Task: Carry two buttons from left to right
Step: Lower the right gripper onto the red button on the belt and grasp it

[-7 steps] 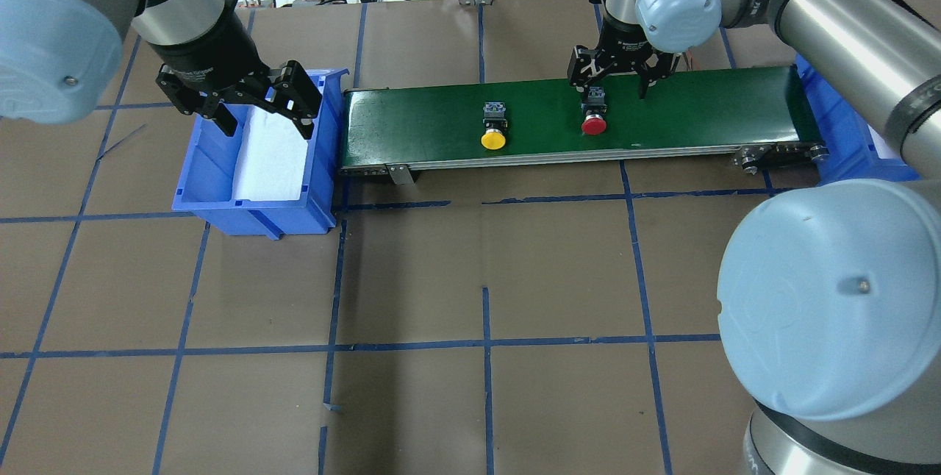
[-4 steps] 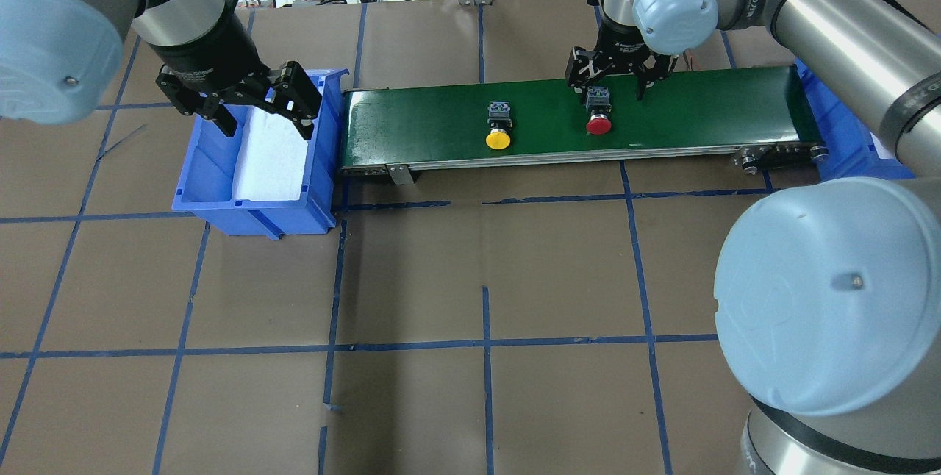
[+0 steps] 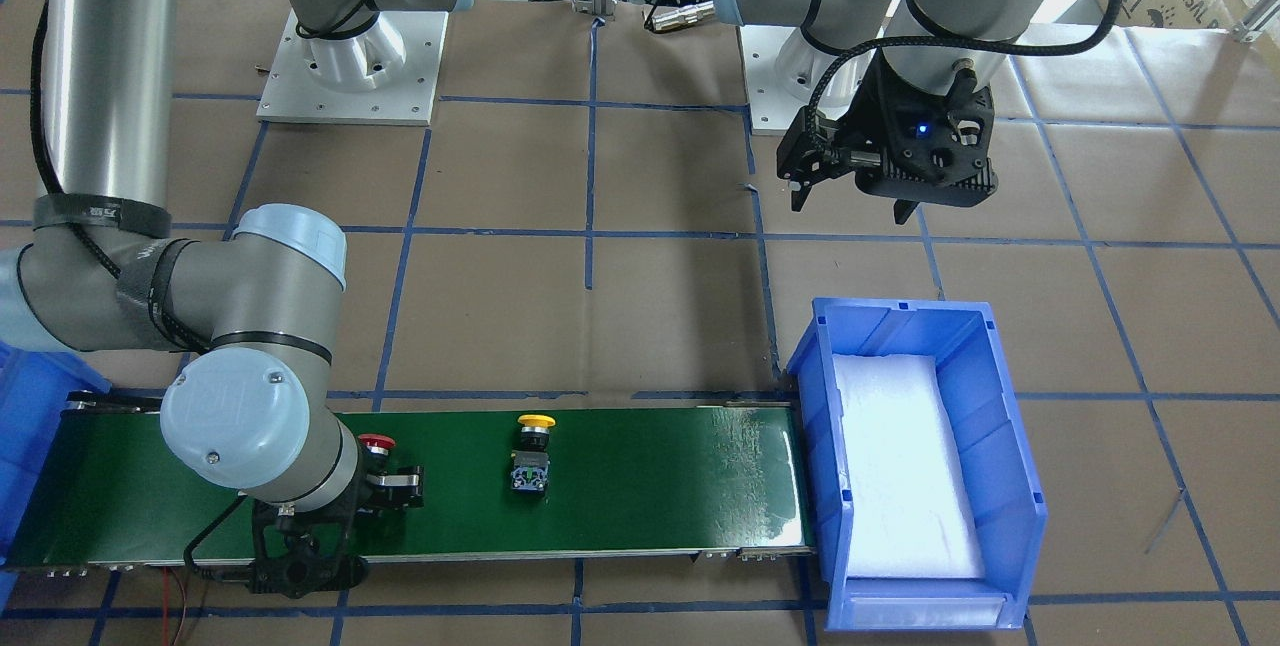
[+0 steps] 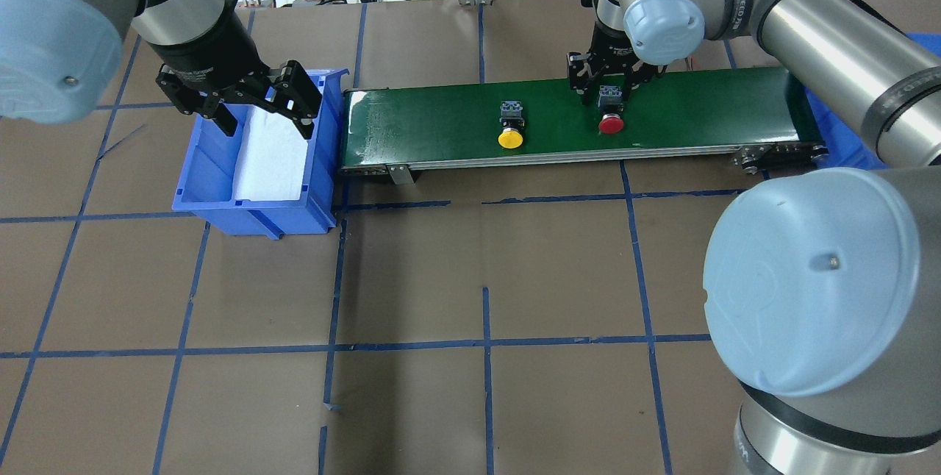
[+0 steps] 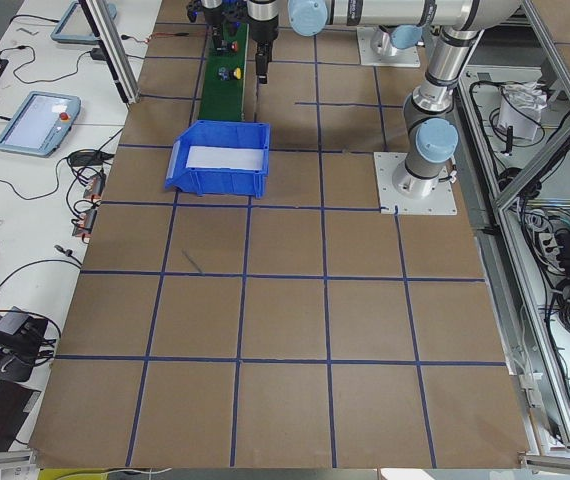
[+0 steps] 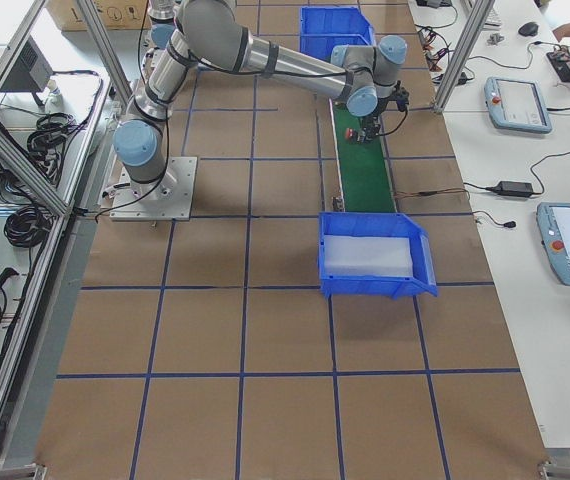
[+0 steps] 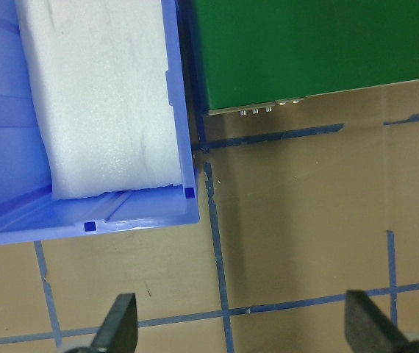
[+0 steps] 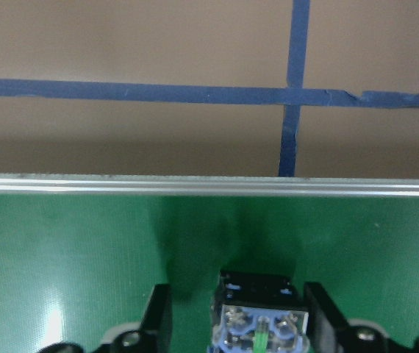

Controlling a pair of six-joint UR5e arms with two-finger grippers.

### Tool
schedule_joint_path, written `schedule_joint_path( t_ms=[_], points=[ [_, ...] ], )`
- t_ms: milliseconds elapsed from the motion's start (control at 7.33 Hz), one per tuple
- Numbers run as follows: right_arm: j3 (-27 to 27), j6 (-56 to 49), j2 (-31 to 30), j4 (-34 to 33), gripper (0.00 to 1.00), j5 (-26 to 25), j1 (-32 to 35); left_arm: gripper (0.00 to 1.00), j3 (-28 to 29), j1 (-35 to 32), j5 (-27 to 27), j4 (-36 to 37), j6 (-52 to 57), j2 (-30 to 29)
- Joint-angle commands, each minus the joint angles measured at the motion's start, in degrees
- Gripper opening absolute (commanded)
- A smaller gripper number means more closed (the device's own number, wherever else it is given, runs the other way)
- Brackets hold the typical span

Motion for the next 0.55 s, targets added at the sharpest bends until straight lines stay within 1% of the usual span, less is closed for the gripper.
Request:
schedule_joint_path(
  t_ms=[0, 136, 273, 409],
  points=[
    [-0.37, -0.53, -0.53, 1.52, 0.11, -0.4, -0.13, 1.0, -0.07, 0.0, 0.0, 0.0, 0.0, 0.0],
    [-0.64, -1.23, -1.24, 2.23, 0.09, -0.4, -0.39, 1.0, -0.07, 0.0, 0.0, 0.0, 0.09, 0.0],
    [-2.73, -1.49, -2.72, 5.19, 0.09, -0.31, -0.31, 1.0, -0.07, 0.0, 0.0, 0.0, 0.09, 0.0],
    [-4.4, -2.89, -4.39, 10.01, 0.08, -0.22, -1.0, 1.0, -0.07, 0.0, 0.0, 0.0, 0.09, 0.0]
  ],
)
